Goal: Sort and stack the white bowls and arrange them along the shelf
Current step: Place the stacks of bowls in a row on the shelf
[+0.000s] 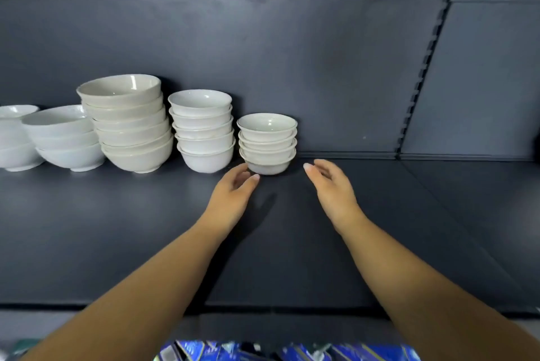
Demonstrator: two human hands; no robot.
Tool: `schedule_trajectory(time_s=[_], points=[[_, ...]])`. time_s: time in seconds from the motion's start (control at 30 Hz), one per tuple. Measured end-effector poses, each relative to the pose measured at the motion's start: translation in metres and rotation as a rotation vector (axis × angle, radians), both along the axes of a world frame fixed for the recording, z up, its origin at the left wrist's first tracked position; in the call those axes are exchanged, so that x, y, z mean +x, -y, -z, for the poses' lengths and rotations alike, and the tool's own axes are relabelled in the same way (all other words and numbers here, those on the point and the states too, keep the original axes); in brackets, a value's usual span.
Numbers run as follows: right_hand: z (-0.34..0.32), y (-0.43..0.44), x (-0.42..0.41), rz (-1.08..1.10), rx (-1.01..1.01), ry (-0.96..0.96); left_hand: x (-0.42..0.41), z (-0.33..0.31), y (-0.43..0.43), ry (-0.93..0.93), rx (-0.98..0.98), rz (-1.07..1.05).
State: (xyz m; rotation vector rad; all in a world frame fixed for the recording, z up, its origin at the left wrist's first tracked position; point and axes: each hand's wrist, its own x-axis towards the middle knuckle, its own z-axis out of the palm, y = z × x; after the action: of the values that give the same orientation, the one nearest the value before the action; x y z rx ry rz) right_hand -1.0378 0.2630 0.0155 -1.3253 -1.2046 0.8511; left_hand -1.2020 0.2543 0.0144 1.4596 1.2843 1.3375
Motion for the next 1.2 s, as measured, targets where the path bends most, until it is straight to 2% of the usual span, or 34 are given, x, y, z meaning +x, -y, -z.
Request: schedule_trajectory(time_s=[0.1,0.23,0.33,0.47,0.63,0.83,1.1,1.2], points=[[0.005,0.070,0.013,0.022,0.050,0.171,-0.012,0.004,0.052,-0.121,0.047,0.084],[0.026,0.173,0.022,0.146,0.172,0.419,-0.026,0.026,0.130,-0.284,0.240,0.228],[0.049,0.251,0.027,0.230,0.186,0.590,-0.028,0.044,0.186,-0.482,0.410,0.331],[0.088,0.352,0.040,0.366,0.083,0.767,-0.018,0.089,0.246,-0.614,0.387,0.587],[0.140,0.477,0.061,0.519,-0.270,0.854,0.013,0.145,0.306,-0.661,0.207,0.779],[0.196,0.607,0.061,0.686,-0.672,0.733,0.063,0.184,0.365,-0.751,0.192,1.176],[0.232,0.719,0.059,0.891,-0.962,0.496,0.133,0.236,0.419,-0.945,0.088,1.251],[0.245,0.748,0.070,0.885,-1.050,0.401,0.166,0.247,0.437,-0.994,0.088,1.260]])
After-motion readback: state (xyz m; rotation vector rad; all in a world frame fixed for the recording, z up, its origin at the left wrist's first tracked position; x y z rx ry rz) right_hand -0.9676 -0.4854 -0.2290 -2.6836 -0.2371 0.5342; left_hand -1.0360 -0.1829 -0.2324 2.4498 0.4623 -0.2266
